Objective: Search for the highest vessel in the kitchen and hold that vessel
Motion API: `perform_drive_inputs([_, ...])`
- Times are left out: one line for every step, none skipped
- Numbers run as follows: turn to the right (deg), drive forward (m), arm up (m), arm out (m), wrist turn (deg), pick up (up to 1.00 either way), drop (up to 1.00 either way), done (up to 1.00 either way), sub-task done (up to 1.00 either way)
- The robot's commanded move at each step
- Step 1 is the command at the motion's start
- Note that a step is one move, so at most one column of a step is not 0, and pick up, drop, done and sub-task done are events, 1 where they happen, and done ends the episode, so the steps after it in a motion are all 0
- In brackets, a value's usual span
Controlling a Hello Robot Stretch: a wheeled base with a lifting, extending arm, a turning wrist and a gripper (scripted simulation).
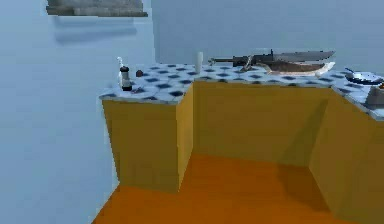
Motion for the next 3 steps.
perform_drive_inputs([9.0,0.0,0.0,0.0,0.0,0.0,0.0,0.0,0.0])
perform_drive_inputs([0.0,0.35,0.0,0.0,0.0,0.0,0.0,0.0,0.0])
perform_drive_inputs([-45.0,0.0,0.0,0.0,0.0,0.0,0.0,0.0,0.0])
